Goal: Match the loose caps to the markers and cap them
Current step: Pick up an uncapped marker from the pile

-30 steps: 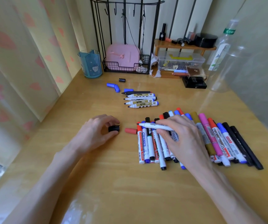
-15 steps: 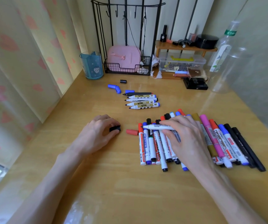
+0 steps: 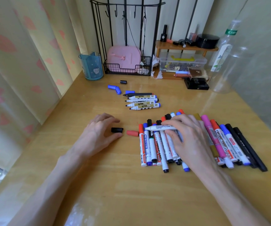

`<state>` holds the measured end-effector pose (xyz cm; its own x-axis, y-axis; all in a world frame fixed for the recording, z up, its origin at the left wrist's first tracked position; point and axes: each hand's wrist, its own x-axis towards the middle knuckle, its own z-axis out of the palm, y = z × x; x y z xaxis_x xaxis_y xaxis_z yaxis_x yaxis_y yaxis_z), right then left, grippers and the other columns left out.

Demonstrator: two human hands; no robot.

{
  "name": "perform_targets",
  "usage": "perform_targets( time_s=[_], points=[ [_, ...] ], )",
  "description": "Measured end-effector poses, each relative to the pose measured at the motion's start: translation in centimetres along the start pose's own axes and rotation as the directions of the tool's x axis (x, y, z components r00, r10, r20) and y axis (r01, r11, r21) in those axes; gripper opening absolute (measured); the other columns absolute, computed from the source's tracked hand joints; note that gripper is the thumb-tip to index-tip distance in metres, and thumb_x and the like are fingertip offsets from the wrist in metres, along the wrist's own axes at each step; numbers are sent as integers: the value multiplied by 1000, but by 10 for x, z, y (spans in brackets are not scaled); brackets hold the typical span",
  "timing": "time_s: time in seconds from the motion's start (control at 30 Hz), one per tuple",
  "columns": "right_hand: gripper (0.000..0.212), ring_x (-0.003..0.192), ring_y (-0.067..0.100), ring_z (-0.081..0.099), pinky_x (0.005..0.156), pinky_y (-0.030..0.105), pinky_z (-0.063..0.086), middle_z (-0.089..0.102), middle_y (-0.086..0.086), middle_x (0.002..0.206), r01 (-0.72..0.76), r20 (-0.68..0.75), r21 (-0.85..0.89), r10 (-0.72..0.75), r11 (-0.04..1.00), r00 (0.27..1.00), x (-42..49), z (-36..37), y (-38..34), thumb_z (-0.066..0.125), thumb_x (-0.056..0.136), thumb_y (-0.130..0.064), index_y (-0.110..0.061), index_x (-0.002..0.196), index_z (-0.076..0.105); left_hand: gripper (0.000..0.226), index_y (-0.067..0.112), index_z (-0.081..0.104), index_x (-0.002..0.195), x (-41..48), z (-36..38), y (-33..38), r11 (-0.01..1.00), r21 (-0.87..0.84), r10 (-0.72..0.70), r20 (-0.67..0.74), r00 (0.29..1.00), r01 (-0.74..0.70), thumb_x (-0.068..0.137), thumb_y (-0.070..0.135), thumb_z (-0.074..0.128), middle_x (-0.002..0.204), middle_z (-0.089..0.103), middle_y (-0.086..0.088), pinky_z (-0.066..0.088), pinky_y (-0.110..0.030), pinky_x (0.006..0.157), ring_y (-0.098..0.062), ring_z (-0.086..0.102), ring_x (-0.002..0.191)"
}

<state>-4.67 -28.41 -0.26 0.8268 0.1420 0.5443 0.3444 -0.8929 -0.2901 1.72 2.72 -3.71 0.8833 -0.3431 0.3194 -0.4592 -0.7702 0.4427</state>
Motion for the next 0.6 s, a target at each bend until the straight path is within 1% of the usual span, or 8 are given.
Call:
perform_targets(
  time_s=[0.07, 0.13, 0.2, 0.23, 0.33, 0.4, 0.47, 0.6],
  points=[
    [21, 99, 18, 55, 84, 29, 26, 64, -9, 103, 1, -5, -8, -1, 1000, 1000, 0, -1, 0, 75, 91, -17, -26, 109, 76, 27, 28, 74, 112, 0, 0, -1, 1000, 5, 6, 6, 1000, -6, 89, 42, 78, 116, 62, 11, 51, -47, 97, -19, 59, 111],
    [21, 98, 18, 55, 85, 29, 26, 64, -9, 102, 2, -7, -14, -2, 1000, 1000, 0, -1, 0, 75, 91, -16, -27, 109, 76, 22, 29, 75, 106, 1, -1, 1, 1000, -23, 14, -4, 1000, -14, 91, 45, 75, 111, 64, 15, 52, -44, 93, -16, 61, 106],
    [21, 98, 17, 55, 85, 30, 26, 64, -10, 102, 10, -10, -14, -10, 1000, 1000, 0, 0, -1, 76, 92, -16, -27, 110, 76, 26, 31, 75, 103, 2, -5, 12, 991, -137, -5, -32, 999, 1, 90, 53, 71, 105, 69, 19, 52, -34, 85, -7, 65, 100],
    [20, 97, 16, 55, 85, 30, 27, 64, -10, 102, 16, -11, -5, -16, 1000, 1000, 0, 0, -3, 75, 92, -17, -27, 110, 76, 28, 32, 74, 102, 2, -7, 19, 977, -214, -12, -31, 999, 5, 88, 56, 70, 101, 72, 19, 51, -31, 79, -7, 68, 97],
    [19, 101, 18, 56, 89, 33, 33, 63, -10, 105, 44, -1, 40, -44, 998, 999, -1, 2, -7, 69, 98, -19, -27, 114, 75, 22, 33, 73, 100, 1, -9, 36, 930, -369, 11, -7, 1000, -13, 87, 51, 75, 99, 75, 16, 53, -33, 68, -15, 72, 88],
    [19, 104, 19, 56, 91, 35, 37, 63, -9, 107, 67, -3, 60, -67, 996, 998, -2, 3, -9, 65, 101, -20, -27, 116, 75, 21, 32, 73, 99, 0, -7, 41, 917, -398, 18, -2, 1000, -18, 86, 48, 78, 99, 76, 13, 54, -37, 67, -18, 72, 85],
    [20, 105, 20, 56, 89, 36, 39, 63, -7, 107, 78, -10, 61, -77, 995, 997, -1, 3, -11, 67, 99, -18, -25, 116, 75, 20, 32, 73, 98, -1, -4, 44, 906, -422, 6, 5, 1000, -3, 85, 46, 80, 97, 76, 12, 54, -40, 68, -18, 72, 82],
    [23, 100, 21, 56, 85, 39, 44, 63, -5, 105, 99, -14, 77, -98, 992, 995, -2, 5, -17, 73, 95, -13, -23, 115, 76, 19, 34, 73, 97, -2, 1, 50, 899, -438, 24, 9, 1000, -17, 84, 47, 80, 95, 76, 13, 53, -39, 66, -18, 70, 79]
  ],
)
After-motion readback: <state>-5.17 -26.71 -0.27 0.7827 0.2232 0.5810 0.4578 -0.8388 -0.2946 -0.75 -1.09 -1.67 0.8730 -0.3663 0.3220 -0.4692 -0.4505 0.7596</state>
